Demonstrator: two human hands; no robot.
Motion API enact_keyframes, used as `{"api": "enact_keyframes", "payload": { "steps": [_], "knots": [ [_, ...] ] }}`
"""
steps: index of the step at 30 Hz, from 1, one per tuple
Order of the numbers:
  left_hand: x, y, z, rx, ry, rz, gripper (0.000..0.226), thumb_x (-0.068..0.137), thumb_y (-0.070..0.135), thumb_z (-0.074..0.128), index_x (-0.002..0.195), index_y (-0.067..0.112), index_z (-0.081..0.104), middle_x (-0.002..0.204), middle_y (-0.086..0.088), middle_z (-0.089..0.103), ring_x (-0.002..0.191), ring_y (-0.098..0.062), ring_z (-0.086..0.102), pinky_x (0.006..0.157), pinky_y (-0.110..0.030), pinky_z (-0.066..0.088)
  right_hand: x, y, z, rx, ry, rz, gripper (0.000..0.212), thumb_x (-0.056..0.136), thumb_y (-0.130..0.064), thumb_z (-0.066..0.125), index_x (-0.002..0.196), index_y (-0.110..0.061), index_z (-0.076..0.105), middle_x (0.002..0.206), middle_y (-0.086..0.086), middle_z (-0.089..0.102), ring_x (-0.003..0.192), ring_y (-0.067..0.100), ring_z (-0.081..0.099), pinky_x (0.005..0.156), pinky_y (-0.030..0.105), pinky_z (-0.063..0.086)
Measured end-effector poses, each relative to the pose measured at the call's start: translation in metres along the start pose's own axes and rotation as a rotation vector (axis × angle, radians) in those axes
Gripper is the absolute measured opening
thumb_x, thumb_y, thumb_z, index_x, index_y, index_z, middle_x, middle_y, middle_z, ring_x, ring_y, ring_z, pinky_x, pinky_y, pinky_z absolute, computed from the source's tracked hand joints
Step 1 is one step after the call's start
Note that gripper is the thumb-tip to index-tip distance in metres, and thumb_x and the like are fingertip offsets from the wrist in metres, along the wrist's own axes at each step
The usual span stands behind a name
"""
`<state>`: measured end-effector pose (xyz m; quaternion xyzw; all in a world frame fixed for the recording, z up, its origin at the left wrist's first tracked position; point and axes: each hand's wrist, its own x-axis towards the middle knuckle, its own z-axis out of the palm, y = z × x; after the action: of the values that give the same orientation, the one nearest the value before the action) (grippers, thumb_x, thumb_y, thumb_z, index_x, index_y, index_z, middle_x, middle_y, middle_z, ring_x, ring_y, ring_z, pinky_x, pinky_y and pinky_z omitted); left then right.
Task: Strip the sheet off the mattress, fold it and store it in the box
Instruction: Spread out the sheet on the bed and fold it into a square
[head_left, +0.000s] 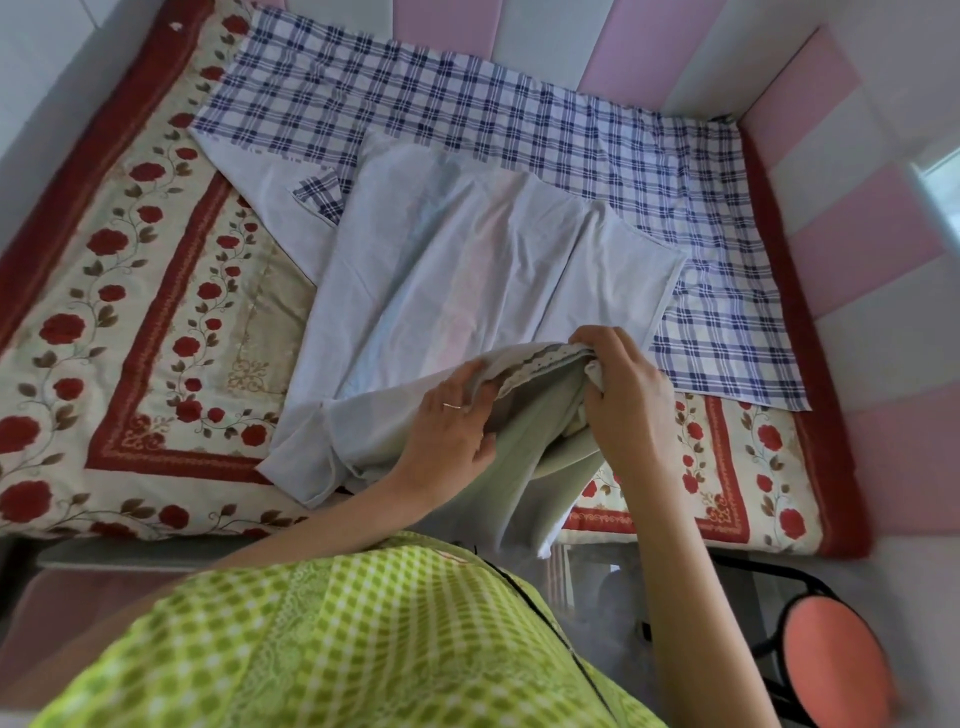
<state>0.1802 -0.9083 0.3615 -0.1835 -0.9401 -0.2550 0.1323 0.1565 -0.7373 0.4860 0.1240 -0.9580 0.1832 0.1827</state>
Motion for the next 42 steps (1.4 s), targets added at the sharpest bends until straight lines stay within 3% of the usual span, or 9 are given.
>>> {"api": "enact_keyframes", "payload": {
  "steps": [4, 8, 12, 16, 21, 28, 33, 37, 42],
  "knots": [
    [0.016, 0.002, 0.000, 0.066, 0.064, -0.017, 0.073, 0.079, 0.044, 0.063, 0.136, 0.007, 0.035, 0.145, -0.018, 0.026, 0.128, -0.034, 0.035, 0.106, -0.050, 0.032, 0.005, -0.014, 0.000, 0.133, 0.008, 0.057, 0.031, 0.076, -0.010, 0.045, 0.100, -0.012, 0.065, 0.092, -0.001, 0.069, 0.060, 0.016, 0.053, 0.050, 0.023, 0.033],
    [0.034, 0.006, -0.011, 0.041, 0.208, 0.028, 0.067, 0.084, 0.031, 0.062, 0.138, 0.009, 0.030, 0.147, -0.012, 0.024, 0.122, -0.028, 0.040, 0.105, -0.048, 0.033, 0.012, -0.025, 0.000, 0.215, 0.004, 0.095, 0.025, 0.081, -0.009, 0.053, 0.102, -0.017, 0.065, 0.087, -0.007, 0.068, 0.066, 0.012, 0.056, 0.054, 0.024, 0.038],
    [0.049, -0.001, -0.027, -0.053, 0.438, 0.064, 0.043, 0.085, 0.008, 0.055, 0.127, 0.010, 0.048, 0.134, -0.011, 0.050, 0.112, -0.022, 0.052, 0.092, -0.038, 0.041, 0.021, -0.030, -0.009, 0.327, 0.070, 0.158, 0.013, 0.086, -0.021, 0.059, 0.096, -0.024, 0.067, 0.073, -0.017, 0.060, 0.066, 0.009, 0.058, 0.055, 0.027, 0.045],
    [0.060, -0.009, -0.049, -0.288, 0.523, 0.025, 0.040, 0.076, -0.002, 0.069, 0.111, 0.014, 0.061, 0.107, -0.005, 0.063, 0.088, -0.019, 0.063, 0.069, -0.038, 0.052, 0.033, -0.034, -0.020, 0.375, 0.100, 0.156, 0.009, 0.084, -0.026, 0.063, 0.092, -0.026, 0.069, 0.070, -0.022, 0.060, 0.068, 0.004, 0.060, 0.062, 0.029, 0.051],
    [0.055, -0.022, -0.083, -0.350, 0.332, 0.101, 0.024, 0.076, 0.005, 0.061, 0.098, 0.008, 0.070, 0.097, -0.004, 0.066, 0.081, -0.017, 0.063, 0.065, -0.032, 0.052, 0.043, -0.026, -0.025, 0.357, 0.105, 0.193, 0.007, 0.085, -0.024, 0.067, 0.091, -0.025, 0.071, 0.075, -0.019, 0.063, 0.069, 0.003, 0.060, 0.061, 0.022, 0.048],
    [0.025, -0.060, -0.074, -0.192, 0.112, -0.161, 0.011, 0.080, 0.013, 0.064, 0.082, 0.013, 0.075, 0.071, 0.007, 0.063, 0.063, -0.017, 0.059, 0.053, -0.023, 0.040, 0.039, -0.019, -0.021, 0.373, 0.166, 0.240, 0.009, 0.087, -0.020, 0.065, 0.092, -0.024, 0.072, 0.077, -0.014, 0.065, 0.066, 0.001, 0.057, 0.058, 0.017, 0.045],
    [0.005, -0.094, -0.064, -0.306, 0.075, -0.286, 0.012, 0.078, 0.007, 0.070, 0.089, 0.006, 0.075, 0.081, -0.006, 0.071, 0.074, -0.007, 0.059, 0.066, -0.019, 0.045, 0.042, -0.010, -0.022, 0.389, 0.223, 0.279, 0.010, 0.087, -0.020, 0.064, 0.093, -0.023, 0.072, 0.079, -0.013, 0.066, 0.067, -0.009, 0.056, 0.058, 0.006, 0.038],
    [0.002, -0.110, -0.069, -0.280, 0.003, -0.297, 0.014, 0.077, 0.001, 0.073, 0.091, 0.006, 0.075, 0.081, 0.001, 0.063, 0.070, -0.004, 0.056, 0.063, -0.032, 0.049, 0.044, -0.001, -0.014, 0.406, 0.251, 0.368, 0.007, 0.089, -0.027, 0.065, 0.089, -0.026, 0.071, 0.072, -0.014, 0.065, 0.065, -0.001, 0.056, 0.058, 0.013, 0.041],
    [0.022, -0.106, -0.085, -0.275, -0.074, -0.270, 0.016, 0.080, 0.004, 0.071, 0.096, 0.007, 0.074, 0.091, -0.004, 0.060, 0.072, -0.009, 0.054, 0.069, -0.024, 0.045, 0.056, 0.043, 0.023, 0.363, 0.305, 0.693, 0.015, 0.093, -0.034, 0.057, 0.094, -0.026, 0.070, 0.071, -0.013, 0.060, 0.068, 0.009, 0.056, 0.058, 0.025, 0.042]
  ]
}}
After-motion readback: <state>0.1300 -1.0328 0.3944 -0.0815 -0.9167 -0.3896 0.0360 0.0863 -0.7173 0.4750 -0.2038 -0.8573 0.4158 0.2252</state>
